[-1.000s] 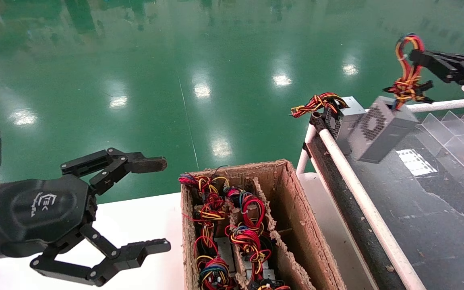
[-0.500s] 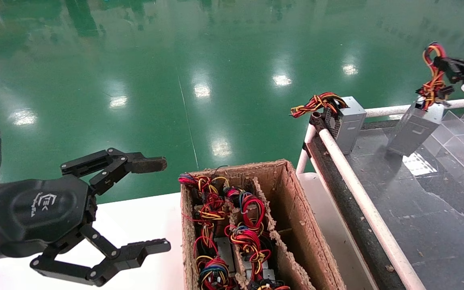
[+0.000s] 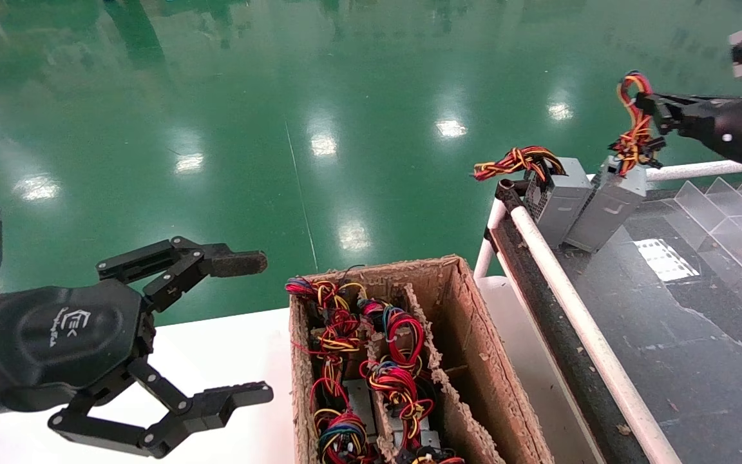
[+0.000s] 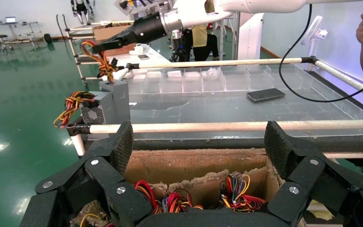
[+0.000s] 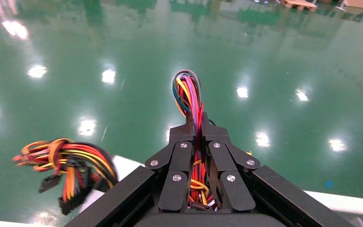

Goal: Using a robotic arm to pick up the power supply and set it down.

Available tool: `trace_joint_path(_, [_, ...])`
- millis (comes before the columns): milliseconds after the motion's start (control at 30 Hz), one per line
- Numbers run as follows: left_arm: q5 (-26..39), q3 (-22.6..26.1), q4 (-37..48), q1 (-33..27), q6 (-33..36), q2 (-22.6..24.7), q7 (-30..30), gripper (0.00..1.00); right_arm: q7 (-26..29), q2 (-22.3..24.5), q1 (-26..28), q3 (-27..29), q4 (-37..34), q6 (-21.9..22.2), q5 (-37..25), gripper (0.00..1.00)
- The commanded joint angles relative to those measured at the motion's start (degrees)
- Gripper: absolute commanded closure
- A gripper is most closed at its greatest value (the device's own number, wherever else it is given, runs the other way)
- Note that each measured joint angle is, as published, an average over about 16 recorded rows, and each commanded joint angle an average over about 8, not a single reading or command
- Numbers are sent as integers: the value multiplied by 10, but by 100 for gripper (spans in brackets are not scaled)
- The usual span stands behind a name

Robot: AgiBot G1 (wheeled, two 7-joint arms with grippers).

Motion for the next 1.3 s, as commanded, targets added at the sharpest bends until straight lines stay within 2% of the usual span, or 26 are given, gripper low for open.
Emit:
trace_joint_path(33, [0, 0, 0, 0, 0, 0, 0, 0, -1, -7, 0, -2, 1, -1, -2, 100])
trace_joint_path(367, [0, 0, 0, 0, 0, 0, 0, 0, -5, -28, 5, -3, 3, -7, -5, 100])
trace_joint_path(433, [0, 0, 0, 0, 0, 0, 0, 0, -7, -31, 6, -4, 2, -5, -5, 95])
trace_joint_path(633, [0, 0, 0, 0, 0, 0, 0, 0, -11, -38, 5, -6, 0, -1, -8, 20])
trace_joint_path(700, [0, 0, 0, 0, 0, 0, 0, 0, -12, -39, 5, -6, -1, -1, -8, 0])
trace_joint_path(1300, [0, 0, 0, 0, 0, 0, 0, 0, -18, -30, 9, -8, -1, -21, -11, 0])
